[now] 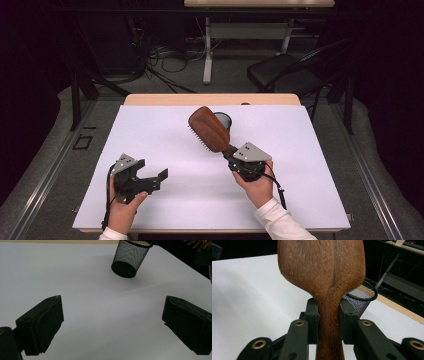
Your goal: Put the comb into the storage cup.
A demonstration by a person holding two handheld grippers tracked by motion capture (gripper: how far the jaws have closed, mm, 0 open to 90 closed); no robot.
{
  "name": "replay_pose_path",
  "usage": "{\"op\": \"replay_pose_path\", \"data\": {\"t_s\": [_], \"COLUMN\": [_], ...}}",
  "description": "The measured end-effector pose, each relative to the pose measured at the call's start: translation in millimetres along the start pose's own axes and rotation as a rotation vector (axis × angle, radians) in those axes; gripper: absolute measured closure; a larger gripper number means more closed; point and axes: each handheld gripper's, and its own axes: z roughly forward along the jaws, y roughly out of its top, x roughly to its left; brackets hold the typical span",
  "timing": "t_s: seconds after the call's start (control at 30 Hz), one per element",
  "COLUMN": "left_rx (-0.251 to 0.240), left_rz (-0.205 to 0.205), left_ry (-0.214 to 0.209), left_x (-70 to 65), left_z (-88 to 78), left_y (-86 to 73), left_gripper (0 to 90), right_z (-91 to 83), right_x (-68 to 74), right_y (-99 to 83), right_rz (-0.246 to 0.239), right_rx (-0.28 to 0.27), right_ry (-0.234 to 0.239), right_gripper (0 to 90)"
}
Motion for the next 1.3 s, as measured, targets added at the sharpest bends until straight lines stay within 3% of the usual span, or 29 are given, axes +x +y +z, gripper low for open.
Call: {"op": "replay_pose_path", "data": {"t_s": [0.2,0.43,0.7,0.8,1.13,1.3], "left_rx": [-0.006,-0.001,0.017,0.023,0.029,0.028], "left_rz": [-0.005,0.054,0.026,0.042,0.042,0.022], "left_ry": [-0.04,-0.06,-0.104,-0.116,-0.167,-0.208], "left_x": [-4.0,-16.7,-26.5,-29.8,-37.6,-39.7], "left_z": [5.9,12.0,23.4,26.4,31.1,33.3], "left_y": [11.0,21.9,29.6,32.3,44.5,52.3], "left_gripper": [2.3,0.4,0.4,0.4,0.4,1.3], "right_z": [0.2,-0.3,-0.6,-0.9,-1.8,-1.9], "right_x": [1.1,1.2,1.8,1.6,1.1,1.3], "right_y": [-0.5,-0.5,-0.2,-0.1,0.3,0.4], "right_rz": [-0.002,-0.007,-0.007,-0.005,-0.004,-0.004], "right_rx": [-0.002,-0.004,-0.009,-0.009,-0.013,-0.014], "right_ry": [0.0,-0.003,-0.003,-0.004,-0.007,-0.006], "right_gripper": [72.5,72.5,72.5,72.5,72.5,72.5]}}
